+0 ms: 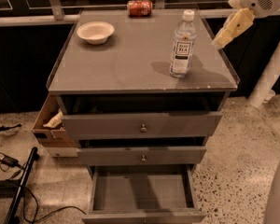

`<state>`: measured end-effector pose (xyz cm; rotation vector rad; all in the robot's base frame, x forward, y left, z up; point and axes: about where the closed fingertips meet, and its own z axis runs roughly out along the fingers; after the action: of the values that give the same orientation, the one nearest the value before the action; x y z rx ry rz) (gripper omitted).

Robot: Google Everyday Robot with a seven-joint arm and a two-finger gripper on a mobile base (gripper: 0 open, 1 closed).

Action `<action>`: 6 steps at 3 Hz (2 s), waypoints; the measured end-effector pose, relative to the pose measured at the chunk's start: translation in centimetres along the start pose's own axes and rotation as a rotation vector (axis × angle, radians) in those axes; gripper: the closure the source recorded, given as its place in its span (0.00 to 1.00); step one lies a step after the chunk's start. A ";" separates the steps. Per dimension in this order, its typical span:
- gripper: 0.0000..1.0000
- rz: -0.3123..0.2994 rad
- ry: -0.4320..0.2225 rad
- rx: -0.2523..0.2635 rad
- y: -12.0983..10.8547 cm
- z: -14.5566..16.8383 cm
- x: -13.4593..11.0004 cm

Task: Place blue plastic bottle into bottom drawer

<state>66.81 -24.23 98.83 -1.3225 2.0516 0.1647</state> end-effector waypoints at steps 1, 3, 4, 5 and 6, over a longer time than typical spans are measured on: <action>0.00 0.009 -0.047 -0.030 0.4 0.6 -0.8; 0.00 0.098 -0.110 -0.080 0.3 2.5 1.8; 0.00 0.129 -0.174 -0.108 0.3 3.8 2.0; 0.00 0.126 -0.208 -0.124 0.2 4.5 1.2; 0.00 0.103 -0.211 -0.149 0.5 5.7 -0.2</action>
Offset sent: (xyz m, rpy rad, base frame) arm -0.0018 -0.0129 -0.0223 0.1340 0.0580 -0.0139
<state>69.09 -21.36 94.50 -1.2301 1.9572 0.4909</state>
